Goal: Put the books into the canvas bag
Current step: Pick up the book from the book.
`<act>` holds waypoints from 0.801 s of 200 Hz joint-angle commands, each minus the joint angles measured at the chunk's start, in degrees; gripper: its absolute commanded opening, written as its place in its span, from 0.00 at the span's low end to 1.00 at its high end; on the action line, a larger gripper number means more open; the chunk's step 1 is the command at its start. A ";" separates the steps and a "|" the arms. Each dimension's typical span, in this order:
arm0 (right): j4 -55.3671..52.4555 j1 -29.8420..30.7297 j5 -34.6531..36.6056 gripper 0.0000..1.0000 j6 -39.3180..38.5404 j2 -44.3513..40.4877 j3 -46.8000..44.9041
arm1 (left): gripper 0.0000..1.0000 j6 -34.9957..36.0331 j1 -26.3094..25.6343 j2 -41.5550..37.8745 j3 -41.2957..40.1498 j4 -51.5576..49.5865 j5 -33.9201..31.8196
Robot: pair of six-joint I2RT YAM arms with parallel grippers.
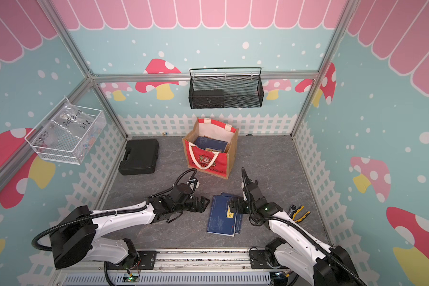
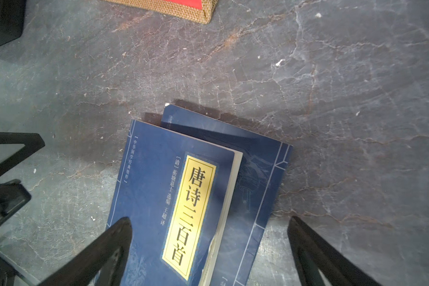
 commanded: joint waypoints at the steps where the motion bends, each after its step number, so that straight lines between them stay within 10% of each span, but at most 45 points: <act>1: 0.02 0.30 1.51 0.99 -0.03 0.04 -0.65 | 0.99 -1.72 -0.34 2.01 0.67 0.95 -2.51; 160: -2.32 -8.05 -1.88 1.00 -1.31 -0.28 -1.54 | 0.99 -1.63 -0.40 7.47 1.91 3.79 -0.97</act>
